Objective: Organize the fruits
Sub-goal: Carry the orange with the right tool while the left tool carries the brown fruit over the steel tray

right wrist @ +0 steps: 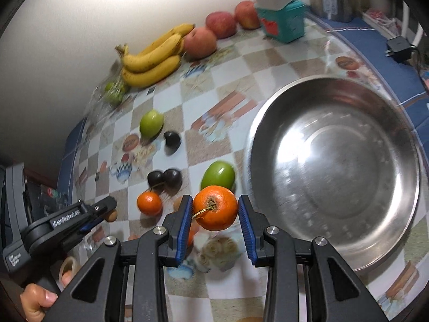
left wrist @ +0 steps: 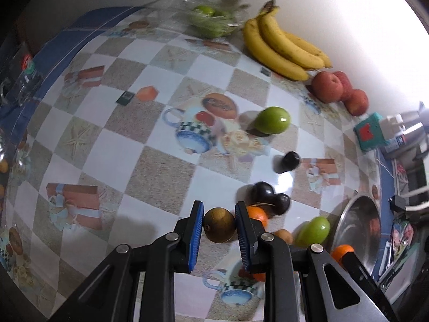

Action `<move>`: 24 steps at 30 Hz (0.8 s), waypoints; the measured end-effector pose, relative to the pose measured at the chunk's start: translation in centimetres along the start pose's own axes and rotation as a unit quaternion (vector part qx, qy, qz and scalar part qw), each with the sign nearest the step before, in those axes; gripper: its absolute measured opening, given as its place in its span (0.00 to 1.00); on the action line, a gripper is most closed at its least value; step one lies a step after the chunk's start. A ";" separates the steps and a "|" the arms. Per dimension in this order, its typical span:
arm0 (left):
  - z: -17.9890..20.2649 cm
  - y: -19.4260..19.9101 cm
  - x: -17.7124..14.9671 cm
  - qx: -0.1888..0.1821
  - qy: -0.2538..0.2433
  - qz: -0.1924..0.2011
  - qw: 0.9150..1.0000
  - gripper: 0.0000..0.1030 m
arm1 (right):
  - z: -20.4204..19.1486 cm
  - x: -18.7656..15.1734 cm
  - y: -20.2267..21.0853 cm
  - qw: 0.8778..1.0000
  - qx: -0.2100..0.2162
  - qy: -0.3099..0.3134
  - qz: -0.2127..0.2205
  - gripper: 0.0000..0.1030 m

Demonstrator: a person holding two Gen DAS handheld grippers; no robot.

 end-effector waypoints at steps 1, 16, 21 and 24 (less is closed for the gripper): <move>0.6 -0.1 0.0 -0.002 -0.007 0.000 1.000 0.25 | 0.5 0.3 0.2 1.000 -0.004 -0.005 0.004 0.35; 11.7 0.4 -4.0 -0.079 -0.166 -0.005 0.983 0.25 | 11.0 2.6 2.1 0.987 -0.072 -0.134 0.044 0.35; 15.5 0.6 -5.9 -0.103 -0.232 0.002 0.967 0.25 | 13.8 3.0 2.9 0.980 -0.088 -0.167 0.057 0.35; 17.4 0.7 -7.0 -0.111 -0.264 0.012 0.958 0.25 | 15.1 2.9 3.4 0.976 -0.097 -0.182 0.064 0.35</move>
Point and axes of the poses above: each gripper's, at about its wrist camera, not at the fingertips, and y roughly against the way its jaws point, z to its right, x to its top, the point moved 6 cm from there along -y, roughly the way its jaws point, and after that the axes turned 6 degrees about -x, right-handed, at the moved point
